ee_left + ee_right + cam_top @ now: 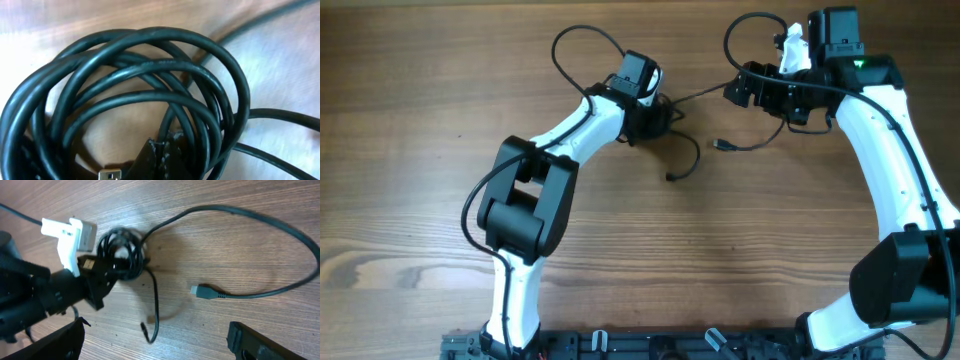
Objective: Untangle cables
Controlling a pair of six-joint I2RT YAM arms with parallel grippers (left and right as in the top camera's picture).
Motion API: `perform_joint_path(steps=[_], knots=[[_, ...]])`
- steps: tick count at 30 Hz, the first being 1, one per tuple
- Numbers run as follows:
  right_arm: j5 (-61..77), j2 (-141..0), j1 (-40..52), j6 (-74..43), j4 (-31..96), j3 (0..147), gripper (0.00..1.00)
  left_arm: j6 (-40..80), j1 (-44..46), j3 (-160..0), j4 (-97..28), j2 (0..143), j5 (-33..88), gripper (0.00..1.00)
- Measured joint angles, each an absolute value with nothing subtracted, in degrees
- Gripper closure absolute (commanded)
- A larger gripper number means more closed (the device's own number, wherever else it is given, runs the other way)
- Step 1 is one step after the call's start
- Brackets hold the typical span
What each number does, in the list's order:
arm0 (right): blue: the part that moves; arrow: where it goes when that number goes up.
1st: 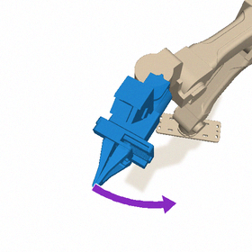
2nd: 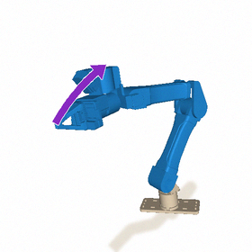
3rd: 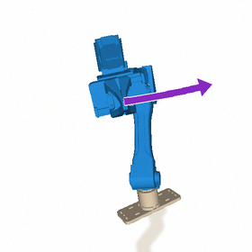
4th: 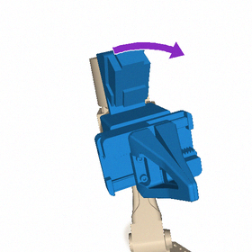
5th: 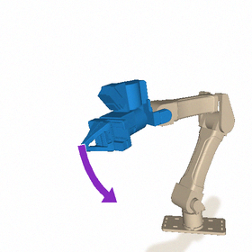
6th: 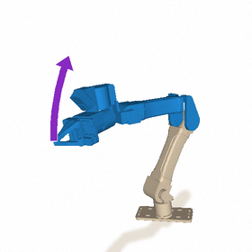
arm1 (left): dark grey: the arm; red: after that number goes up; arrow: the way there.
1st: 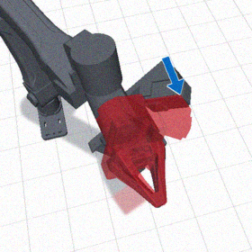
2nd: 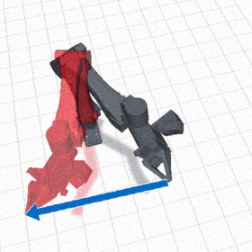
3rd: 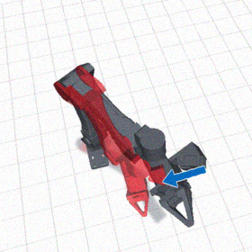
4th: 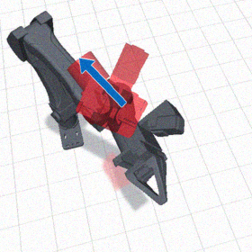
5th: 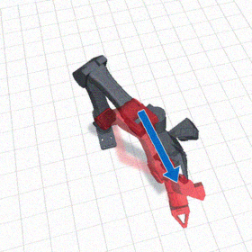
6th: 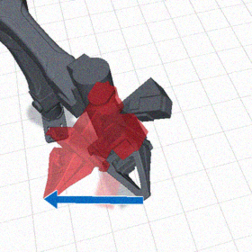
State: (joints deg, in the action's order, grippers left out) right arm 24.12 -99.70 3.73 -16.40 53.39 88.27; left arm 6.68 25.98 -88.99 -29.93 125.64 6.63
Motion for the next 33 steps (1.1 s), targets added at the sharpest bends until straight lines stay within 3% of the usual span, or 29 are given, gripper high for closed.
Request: perform_joint_path(steps=[18, 33], knots=[[31.94, -99.70, 3.73, -12.99, 52.75, 88.27, 0.07, 10.15, 25.21, -86.48, -48.84, 102.13, 10.44, 0.96], [38.37, -99.70, 4.75, -11.79, 51.81, 88.27, 0.08, 11.22, 23.70, -86.48, -51.83, 98.50, 21.93, 0.96]])
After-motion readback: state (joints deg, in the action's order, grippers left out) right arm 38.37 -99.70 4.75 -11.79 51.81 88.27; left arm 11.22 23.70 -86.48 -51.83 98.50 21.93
